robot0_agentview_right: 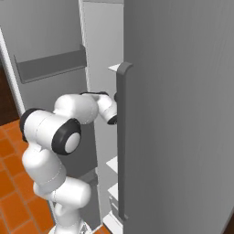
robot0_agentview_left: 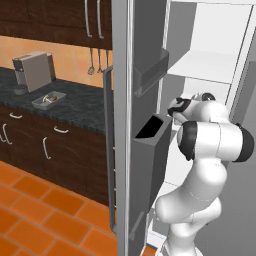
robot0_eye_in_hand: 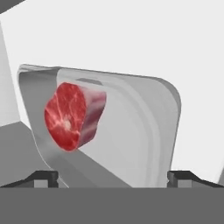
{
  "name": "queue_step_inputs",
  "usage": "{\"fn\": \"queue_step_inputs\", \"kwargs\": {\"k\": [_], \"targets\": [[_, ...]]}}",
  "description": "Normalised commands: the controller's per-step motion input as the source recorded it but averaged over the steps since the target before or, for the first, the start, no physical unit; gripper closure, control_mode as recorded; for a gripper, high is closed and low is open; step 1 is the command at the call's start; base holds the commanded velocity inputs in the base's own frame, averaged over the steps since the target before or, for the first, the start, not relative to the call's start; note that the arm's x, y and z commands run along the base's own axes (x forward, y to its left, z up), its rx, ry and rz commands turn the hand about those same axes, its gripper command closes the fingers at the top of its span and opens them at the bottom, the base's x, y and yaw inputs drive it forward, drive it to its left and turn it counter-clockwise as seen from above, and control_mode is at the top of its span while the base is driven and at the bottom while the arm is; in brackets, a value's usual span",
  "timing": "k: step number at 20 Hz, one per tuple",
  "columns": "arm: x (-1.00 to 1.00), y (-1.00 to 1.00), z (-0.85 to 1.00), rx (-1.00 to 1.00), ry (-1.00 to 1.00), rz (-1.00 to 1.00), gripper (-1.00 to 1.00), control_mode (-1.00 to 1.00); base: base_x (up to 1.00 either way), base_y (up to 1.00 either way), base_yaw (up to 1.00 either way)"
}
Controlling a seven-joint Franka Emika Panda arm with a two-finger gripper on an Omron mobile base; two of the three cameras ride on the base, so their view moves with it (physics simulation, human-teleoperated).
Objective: Take the meat container that has the steak and place it on the second highest rack of the freezer. Then take the vegetable container that has the carrot and mushroom and place it on the highest rack of the freezer.
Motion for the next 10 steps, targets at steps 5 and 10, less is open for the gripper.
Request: {"fn": "queue_step_inputs", "kwargs": {"k": [5,10], "targets": [[-0.19,0.16,0.08,-0.05,0.0,0.0,-1.0,-1.0,0.0,0.0,0.0],[-0.54,0.26,0.2,0.0,-0.01,0.0,-1.0,-1.0,0.0,0.0,0.0]]}}
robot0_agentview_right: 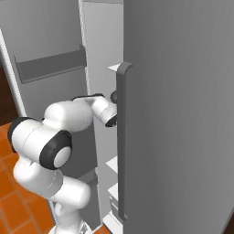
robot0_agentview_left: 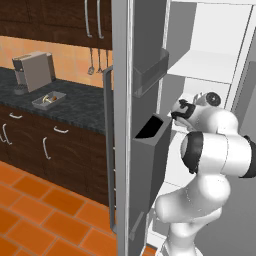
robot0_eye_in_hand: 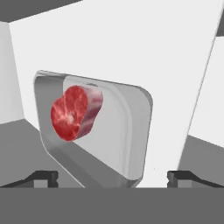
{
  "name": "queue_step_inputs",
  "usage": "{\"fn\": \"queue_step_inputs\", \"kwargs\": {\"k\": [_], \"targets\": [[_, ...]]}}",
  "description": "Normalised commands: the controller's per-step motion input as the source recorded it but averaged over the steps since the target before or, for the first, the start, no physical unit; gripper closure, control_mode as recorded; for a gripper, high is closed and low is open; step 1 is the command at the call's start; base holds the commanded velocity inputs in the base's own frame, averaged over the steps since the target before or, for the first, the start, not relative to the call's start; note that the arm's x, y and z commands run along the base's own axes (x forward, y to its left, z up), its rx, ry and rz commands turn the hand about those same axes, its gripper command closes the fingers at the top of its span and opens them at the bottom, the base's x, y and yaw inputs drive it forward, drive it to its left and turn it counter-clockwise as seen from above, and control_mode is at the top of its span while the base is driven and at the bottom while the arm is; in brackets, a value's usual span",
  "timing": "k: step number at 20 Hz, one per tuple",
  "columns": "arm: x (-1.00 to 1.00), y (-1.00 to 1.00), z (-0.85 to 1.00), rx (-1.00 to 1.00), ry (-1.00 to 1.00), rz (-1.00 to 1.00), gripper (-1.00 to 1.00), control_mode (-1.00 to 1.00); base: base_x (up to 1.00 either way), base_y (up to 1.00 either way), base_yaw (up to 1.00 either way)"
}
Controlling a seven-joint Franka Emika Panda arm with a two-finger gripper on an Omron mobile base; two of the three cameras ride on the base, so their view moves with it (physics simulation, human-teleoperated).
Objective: Take the meat container that has the steak and place it on the second highest rack of the freezer. Then take the vegetable container that has the carrot and mushroom and place it on the highest rack of the freezer.
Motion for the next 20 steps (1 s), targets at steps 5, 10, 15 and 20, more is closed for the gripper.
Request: {"fn": "queue_step_inputs", "kwargs": {"k": [5,10,15,20], "targets": [[-0.38,0.73,0.32,-0.02,0.0,0.0,-1.0,-1.0,0.0,0.0,0.0],[-0.38,0.27,0.38,0.0,0.0,0.0,-1.0,-1.0,0.0,0.0,0.0],[-0.6,0.15,0.2,-0.01,0.01,0.01,-1.0,-1.0,0.0,0.0,0.0],[-0.64,0.14,0.19,-0.01,0.15,0.12,-1.0,-1.0,0.0,0.0,0.0]]}}
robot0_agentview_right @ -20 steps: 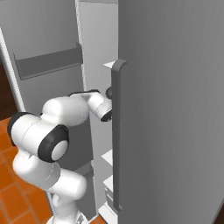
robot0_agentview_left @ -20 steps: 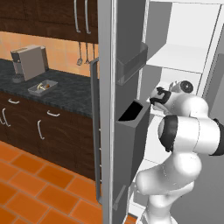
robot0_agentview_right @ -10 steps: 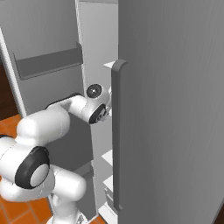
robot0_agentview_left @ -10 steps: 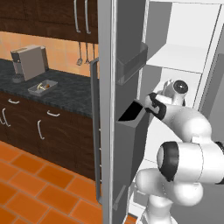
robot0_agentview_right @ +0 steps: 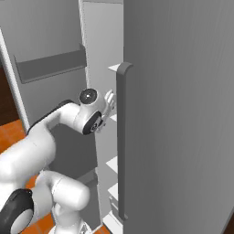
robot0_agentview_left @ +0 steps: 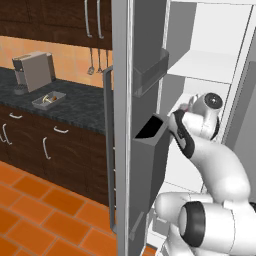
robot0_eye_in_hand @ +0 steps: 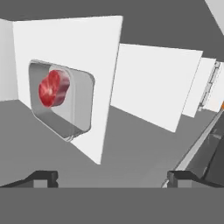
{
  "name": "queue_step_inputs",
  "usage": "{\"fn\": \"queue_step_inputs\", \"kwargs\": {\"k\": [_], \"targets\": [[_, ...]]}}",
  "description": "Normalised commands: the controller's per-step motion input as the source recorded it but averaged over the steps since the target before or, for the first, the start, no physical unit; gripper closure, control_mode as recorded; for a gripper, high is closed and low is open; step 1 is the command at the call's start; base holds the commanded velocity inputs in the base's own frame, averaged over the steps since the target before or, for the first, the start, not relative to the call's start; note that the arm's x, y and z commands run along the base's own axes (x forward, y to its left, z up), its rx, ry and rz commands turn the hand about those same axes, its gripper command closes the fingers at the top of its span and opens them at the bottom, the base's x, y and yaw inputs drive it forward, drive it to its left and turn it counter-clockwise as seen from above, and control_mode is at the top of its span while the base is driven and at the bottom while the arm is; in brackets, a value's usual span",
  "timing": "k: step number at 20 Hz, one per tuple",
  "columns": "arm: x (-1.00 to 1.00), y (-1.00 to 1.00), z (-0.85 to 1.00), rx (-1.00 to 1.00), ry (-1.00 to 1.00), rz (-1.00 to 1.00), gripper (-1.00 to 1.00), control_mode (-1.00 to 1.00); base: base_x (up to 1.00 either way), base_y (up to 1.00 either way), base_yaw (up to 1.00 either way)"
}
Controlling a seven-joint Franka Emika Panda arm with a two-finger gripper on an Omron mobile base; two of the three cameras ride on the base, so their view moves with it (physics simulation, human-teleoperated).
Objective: Take the meat container that has the steak and place it on the second highest rack of the freezer. Then take the vegetable container that has the carrot and mushroom and place it on the highest rack of the freezer.
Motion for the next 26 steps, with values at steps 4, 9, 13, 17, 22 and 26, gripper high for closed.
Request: {"fn": "queue_step_inputs", "kwargs": {"k": [4,9,13,17,22,26], "targets": [[-0.78,0.19,0.16,-0.05,0.25,0.18,-1.0,-1.0,0.0,0.0,0.0],[-0.84,0.48,-0.13,-0.18,0.11,0.14,-1.0,-1.0,0.0,0.0,0.0],[-0.22,0.09,0.0,-0.03,0.01,0.03,-1.0,-1.0,0.0,0.0,0.0],[0.0,0.0,0.0,0.0,0.0,0.0,-1.0,-1.0,0.0,0.0,0.0],[0.0,0.0,0.0,0.0,0.0,0.0,-1.0,-1.0,0.0,0.0,0.0],[-0.03,0.0,0.0,0.0,0.0,0.0,-1.0,1.0,-0.38,0.0,0.03]]}}
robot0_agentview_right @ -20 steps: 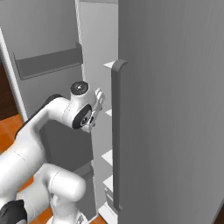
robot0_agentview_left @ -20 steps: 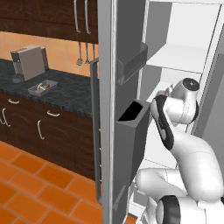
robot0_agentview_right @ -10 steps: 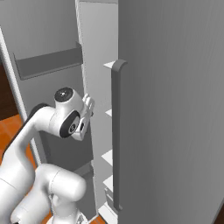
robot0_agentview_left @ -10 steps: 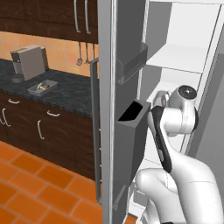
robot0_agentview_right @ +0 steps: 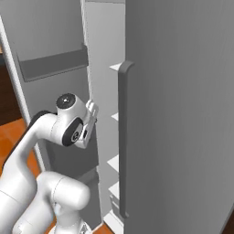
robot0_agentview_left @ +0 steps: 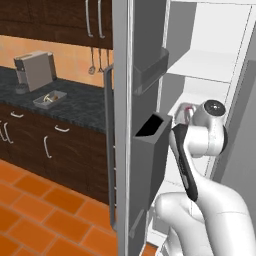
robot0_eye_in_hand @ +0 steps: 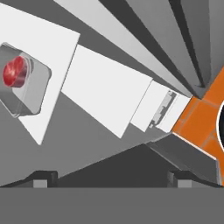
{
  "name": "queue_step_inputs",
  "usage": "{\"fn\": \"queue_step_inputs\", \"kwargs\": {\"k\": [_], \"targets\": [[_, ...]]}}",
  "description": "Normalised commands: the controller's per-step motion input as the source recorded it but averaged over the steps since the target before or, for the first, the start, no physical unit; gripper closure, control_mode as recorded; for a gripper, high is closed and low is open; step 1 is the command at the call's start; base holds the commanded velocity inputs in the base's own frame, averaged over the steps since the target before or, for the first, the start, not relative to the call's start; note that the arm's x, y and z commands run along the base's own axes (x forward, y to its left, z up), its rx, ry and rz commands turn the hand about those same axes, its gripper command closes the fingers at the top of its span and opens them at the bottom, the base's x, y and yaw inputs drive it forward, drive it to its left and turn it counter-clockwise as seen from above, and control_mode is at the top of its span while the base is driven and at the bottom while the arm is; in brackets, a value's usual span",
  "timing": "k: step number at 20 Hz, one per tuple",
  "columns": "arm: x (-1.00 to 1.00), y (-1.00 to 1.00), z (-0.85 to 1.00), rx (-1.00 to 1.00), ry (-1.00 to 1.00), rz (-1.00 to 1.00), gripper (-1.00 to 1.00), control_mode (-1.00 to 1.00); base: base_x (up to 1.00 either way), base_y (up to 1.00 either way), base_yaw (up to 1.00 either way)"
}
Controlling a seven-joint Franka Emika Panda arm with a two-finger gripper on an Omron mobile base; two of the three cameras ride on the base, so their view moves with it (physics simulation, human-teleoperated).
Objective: Take the meat container that has the steak and place it on the second highest rack of the freezer. Then take the vegetable container that has the carrot and mushroom and place it on the highest rack of the freezer.
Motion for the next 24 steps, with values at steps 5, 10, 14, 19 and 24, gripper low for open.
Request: {"fn": "queue_step_inputs", "kwargs": {"k": [5,10,14,19,24], "targets": [[0.0,0.0,0.0,0.0,0.0,0.0,-1.0,1.0,-0.59,0.0,0.25],[0.0,0.0,0.0,0.0,0.0,0.0,-1.0,1.0,-0.6,0.02,0.77],[0.0,0.0,0.0,0.0,0.0,0.0,-1.0,1.0,-0.72,0.28,0.78],[0.0,0.0,0.0,0.0,0.0,0.0,-1.0,1.0,-0.86,0.56,0.69],[0.0,0.0,0.0,0.0,0.0,0.0,-1.0,1.0,-0.25,0.82,0.58]]}}
